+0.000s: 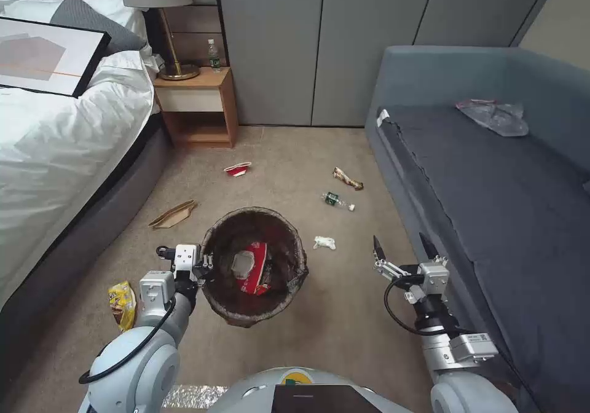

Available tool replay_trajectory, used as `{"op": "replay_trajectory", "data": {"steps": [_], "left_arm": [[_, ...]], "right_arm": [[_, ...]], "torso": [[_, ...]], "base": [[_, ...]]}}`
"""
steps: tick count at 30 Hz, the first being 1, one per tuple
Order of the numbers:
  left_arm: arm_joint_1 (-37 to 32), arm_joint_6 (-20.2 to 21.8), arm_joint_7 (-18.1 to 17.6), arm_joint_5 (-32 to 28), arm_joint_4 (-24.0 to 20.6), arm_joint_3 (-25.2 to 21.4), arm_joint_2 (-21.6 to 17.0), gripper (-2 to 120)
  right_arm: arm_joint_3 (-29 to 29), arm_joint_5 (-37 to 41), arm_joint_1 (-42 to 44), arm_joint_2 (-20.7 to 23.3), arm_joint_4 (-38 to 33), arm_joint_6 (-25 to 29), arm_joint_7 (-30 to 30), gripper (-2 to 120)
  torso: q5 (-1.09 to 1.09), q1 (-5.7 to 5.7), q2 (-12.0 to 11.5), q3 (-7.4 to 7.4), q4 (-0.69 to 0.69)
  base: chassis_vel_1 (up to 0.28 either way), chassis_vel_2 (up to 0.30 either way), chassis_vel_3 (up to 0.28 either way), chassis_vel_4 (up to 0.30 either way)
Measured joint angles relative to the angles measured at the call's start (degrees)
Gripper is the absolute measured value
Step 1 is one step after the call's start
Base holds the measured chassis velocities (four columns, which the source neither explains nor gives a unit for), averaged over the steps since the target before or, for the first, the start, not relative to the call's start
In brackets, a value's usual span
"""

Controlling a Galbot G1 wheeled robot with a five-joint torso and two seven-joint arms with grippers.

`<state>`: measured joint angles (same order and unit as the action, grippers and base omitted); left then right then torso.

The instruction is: Pick up the trash bin, then pick up the garbage from the floor and place it into the trash bin.

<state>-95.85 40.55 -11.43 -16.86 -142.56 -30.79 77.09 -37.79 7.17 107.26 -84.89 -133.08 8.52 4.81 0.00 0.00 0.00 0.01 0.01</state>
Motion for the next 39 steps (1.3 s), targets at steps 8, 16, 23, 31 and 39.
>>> {"op": "replay_trajectory", "data": {"steps": [8,16,23,31,39], "left_arm": [[-0.03,-0.02,0.0,0.0,-0.05,-0.01,-0.05,2],[0.0,-0.05,0.0,-0.04,-0.1,-0.03,-0.13,2],[0.09,-0.1,0.01,-0.05,-0.1,-0.06,-0.17,2],[0.0,-0.12,0.03,-0.1,-0.1,-0.4,-0.21,2],[-0.05,-0.13,0.03,-0.21,-0.2,-0.58,-0.26,2]], "right_arm": [[-0.11,0.17,0.02,0.11,0.11,0.0,-0.06,100],[0.04,0.28,0.02,0.29,0.12,-0.02,-0.11,100],[0.15,0.33,-0.13,0.42,0.15,-0.11,-0.17,100],[0.45,0.38,-0.22,0.48,0.17,-0.24,-0.22,100],[0.48,0.63,-0.17,0.54,0.17,-0.3,-0.23,100]], "torso": [[0.0,0.0,0.0,-0.01,-0.01],[0.0,0.0,0.0,0.0,0.0],[0.0,0.0,0.0,-0.01,-0.01],[0.01,0.0,0.0,-0.01,-0.01],[0.0,0.0,0.0,-0.01,-0.02]], "base": [[-0.101,0.111,0.109,-0.099],[-0.112,0.122,0.122,-0.124],[-0.109,0.119,0.1,-0.119],[-0.128,0.108,0.112,-0.107],[-0.093,0.103,0.099,-0.107]]}}
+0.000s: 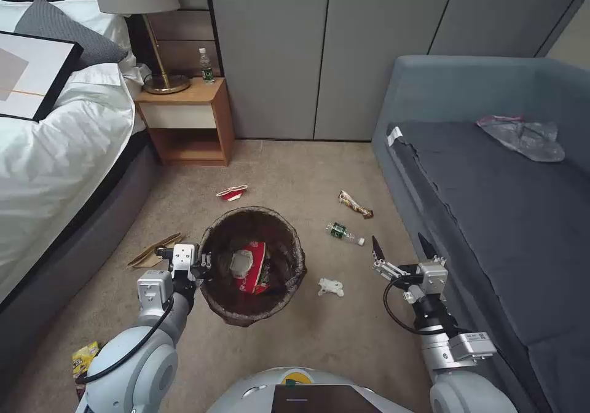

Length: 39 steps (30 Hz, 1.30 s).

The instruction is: Pick up the trash bin, then pick up the garbage from the floor and place it into the trash bin.

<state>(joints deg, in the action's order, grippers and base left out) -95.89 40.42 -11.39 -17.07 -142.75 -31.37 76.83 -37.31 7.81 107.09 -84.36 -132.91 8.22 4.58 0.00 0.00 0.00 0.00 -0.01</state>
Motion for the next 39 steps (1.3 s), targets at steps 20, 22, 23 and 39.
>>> {"op": "replay_trajectory", "data": {"steps": [20,22,23,39], "left_arm": [[-0.62,-0.01,-0.09,-0.13,-0.5,-0.15,0.22,2],[-0.68,-0.01,-0.1,-0.14,-0.51,-0.09,0.26,2],[-0.68,-0.01,-0.1,-0.14,-0.51,-0.09,0.26,2],[-0.8,0.03,-0.2,-0.58,-0.51,-0.48,-0.3,2]], "right_arm": [[0.31,7.56,-4.91,9.71,4.32,-10.46,-1.26,100],[1.4,8.31,-7.0,11.76,6.46,-12.51,-1.75,100],[1.4,8.31,-7.0,11.76,6.46,-12.51,-1.75,100],[10.95,9.92,-15.42,17.13,20.6,-21.63,-1.02,100]], "torso": [[0.0,0.0,0.0,0.0,0.01],[0.01,0.0,0.0,0.0,0.01],[0.01,0.0,0.0,0.0,0.01],[0.0,0.0,0.0,0.0,0.0]], "base": [[-0.015,0.01,0.013,-0.006],[0.0,0.0,0.0,0.0],[0.0,0.0,0.0,0.0],[0.0,0.0,0.0,0.0]]}}
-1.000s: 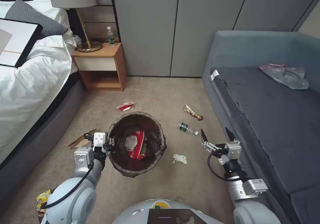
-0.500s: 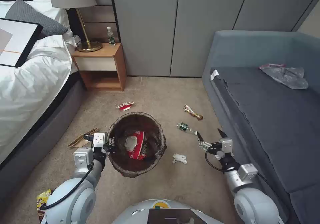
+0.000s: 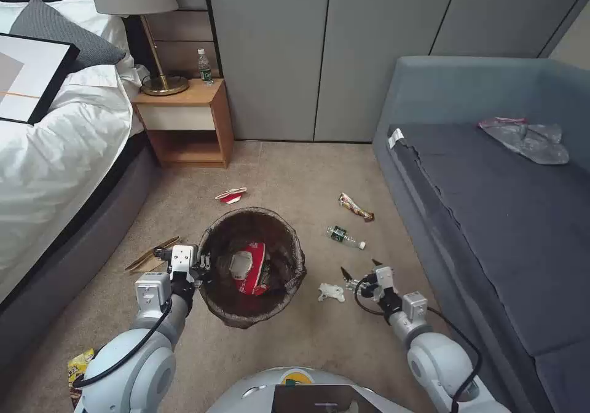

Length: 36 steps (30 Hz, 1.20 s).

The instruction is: Pick up the trash bin, then pick up the garbage from the floor and place it into the trash bin.

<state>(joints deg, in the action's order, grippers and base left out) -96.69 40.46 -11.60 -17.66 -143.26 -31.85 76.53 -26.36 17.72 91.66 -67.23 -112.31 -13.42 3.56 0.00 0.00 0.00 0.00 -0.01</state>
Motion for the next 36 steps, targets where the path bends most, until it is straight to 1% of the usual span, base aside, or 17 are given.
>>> {"op": "replay_trajectory", "data": {"steps": [2,3,6,14,23,26,28,36], "left_arm": [[-0.08,0.05,-0.1,-0.27,0.0,-0.16,-0.08,2],[-0.08,0.05,-0.1,-0.27,0.0,-0.16,-0.08,2],[-0.13,0.09,-0.16,-0.33,0.0,-0.21,-0.08,2],[-0.09,0.11,-0.17,-0.33,0.0,-0.03,0.06,2],[-0.04,0.12,-0.18,-0.3,0.02,0.16,0.09,2],[-0.03,0.13,-0.18,-0.3,0.02,0.16,0.03,2],[-0.03,0.14,-0.18,-0.32,0.02,0.14,-0.05,2],[-0.03,0.16,-0.17,-0.38,0.02,0.12,-0.12,2]], "right_arm": [[1.68,-0.21,-1.65,0.57,2.6,-0.57,0.2,100],[1.68,-0.21,-1.65,0.57,2.6,-0.57,0.2,100],[3.47,-1.5,-3.44,1.02,5.47,-0.71,0.87,100],[5.5,-2.69,-5.19,1.17,8.26,-0.99,1.34,100],[9.18,-2.87,-8.52,1.33,12.77,-1.85,1.44,100],[10.23,-2.69,-9.6,1.09,14.33,-2.18,1.33,100],[11.53,-2.46,-11.19,0.29,16.74,-2.57,1.15,100],[12.83,-2.22,-13.0,-1.04,20.65,-2.92,1.07,100]], "torso": [[0.0,0.0,0.0,0.0,0.01],[0.0,0.0,0.0,0.0,0.01],[-0.01,0.0,0.0,0.0,0.01],[-0.01,0.0,0.0,0.0,0.01],[-0.01,0.0,0.0,0.0,0.0],[-0.01,0.0,0.0,0.0,0.0],[-0.01,0.0,0.0,0.0,0.01],[-0.01,0.0,0.0,0.0,0.01]], "base": [[0.0,0.0,0.0,0.0],[0.0,0.0,0.0,0.0],[0.0,0.0,0.0,0.0],[0.0,0.0,0.0,0.0],[0.0,0.0,0.0,0.0],[0.0,0.0,0.0,0.0],[0.0,0.0,0.0,0.0],[0.0,0.0,0.0,0.0]]}}
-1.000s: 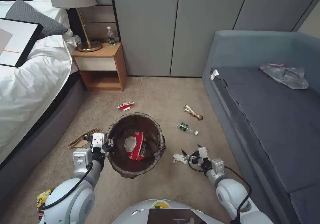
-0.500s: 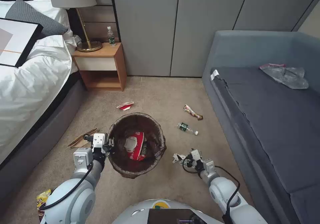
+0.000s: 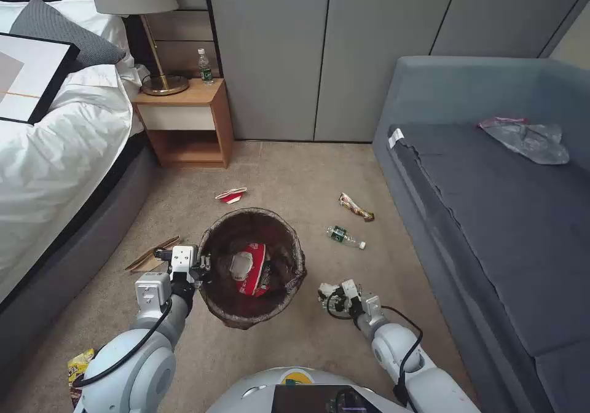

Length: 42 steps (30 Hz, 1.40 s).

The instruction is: Pick up the trash bin, then pick up the garbage from the floor and place it into the trash bin.

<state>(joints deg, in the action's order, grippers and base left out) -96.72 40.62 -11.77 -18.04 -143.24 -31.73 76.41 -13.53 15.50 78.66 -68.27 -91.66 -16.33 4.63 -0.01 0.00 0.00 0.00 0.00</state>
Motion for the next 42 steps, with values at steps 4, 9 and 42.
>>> {"op": "replay_trajectory", "data": {"steps": [4,9,42], "left_arm": [[0.08,0.01,0.01,-0.02,0.0,0.06,0.0,2],[0.17,0.01,0.04,-0.04,0.0,0.1,-0.03,2],[0.26,-0.06,0.17,-0.05,0.0,0.31,-0.18,2]], "right_arm": [[0.12,0.04,-1.0,-0.81,2.74,-0.02,0.01,100],[0.56,0.39,-2.65,-1.51,6.0,-0.05,0.01,100],[2.37,-0.62,-10.11,-4.34,16.16,-0.84,-0.29,100]], "torso": [[0.0,0.0,0.0,0.0,0.0],[0.0,0.0,0.0,0.0,0.0],[0.0,0.0,0.0,0.0,0.0]], "base": [[0.0,0.0,0.0,0.0],[0.0,0.0,0.0,0.0],[0.0,0.0,0.0,0.0]]}}
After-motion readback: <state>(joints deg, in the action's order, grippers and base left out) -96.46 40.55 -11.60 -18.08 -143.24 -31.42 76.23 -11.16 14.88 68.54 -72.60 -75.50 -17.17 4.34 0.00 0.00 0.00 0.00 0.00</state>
